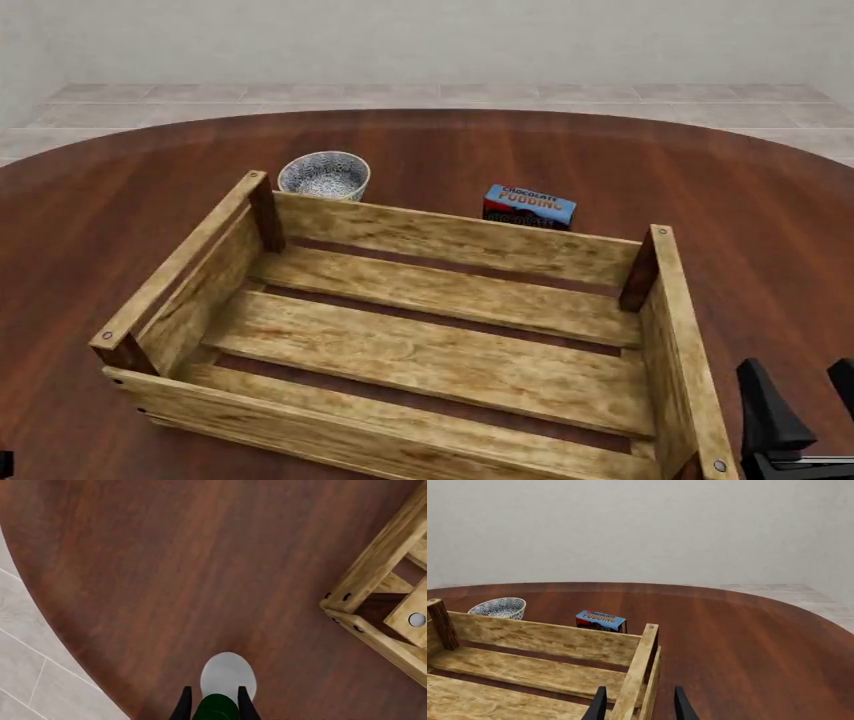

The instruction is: Pick up the salad dressing and put it in the tray.

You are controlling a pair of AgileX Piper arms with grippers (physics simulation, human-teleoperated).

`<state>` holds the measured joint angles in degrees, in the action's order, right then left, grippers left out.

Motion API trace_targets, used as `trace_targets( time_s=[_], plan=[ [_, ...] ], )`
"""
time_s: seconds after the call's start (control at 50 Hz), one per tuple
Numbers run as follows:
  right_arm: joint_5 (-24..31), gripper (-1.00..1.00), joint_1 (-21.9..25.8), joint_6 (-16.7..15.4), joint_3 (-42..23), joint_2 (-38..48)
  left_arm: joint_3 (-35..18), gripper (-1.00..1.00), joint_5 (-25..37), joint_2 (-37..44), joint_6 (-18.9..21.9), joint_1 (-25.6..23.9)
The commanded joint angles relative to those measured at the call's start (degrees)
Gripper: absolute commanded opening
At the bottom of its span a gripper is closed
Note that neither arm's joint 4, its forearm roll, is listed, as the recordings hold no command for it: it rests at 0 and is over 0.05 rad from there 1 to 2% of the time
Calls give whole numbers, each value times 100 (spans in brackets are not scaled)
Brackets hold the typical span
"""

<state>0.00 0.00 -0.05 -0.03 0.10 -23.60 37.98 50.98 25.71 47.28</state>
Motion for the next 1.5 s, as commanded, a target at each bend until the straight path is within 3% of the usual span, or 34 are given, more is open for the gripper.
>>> trace_targets(
  time_s=[0.02, 0.36, 0.84, 1.5],
  plan=[
    [-1, 100, 0, 0, 0, 0, 45, -100, 139, -87, -7, -57],
    [0, 100, 0, -1, 0, 0, -487, -100, 668, -513, -316, -361],
    [1, 100, -1, 1, 0, 0, -1770, -100, 1554, -1073, -769, -1139],
    [-1, 100, 0, 0, 0, 0, -4311, -100, 2135, -456, -1319, -2526]
  ],
)
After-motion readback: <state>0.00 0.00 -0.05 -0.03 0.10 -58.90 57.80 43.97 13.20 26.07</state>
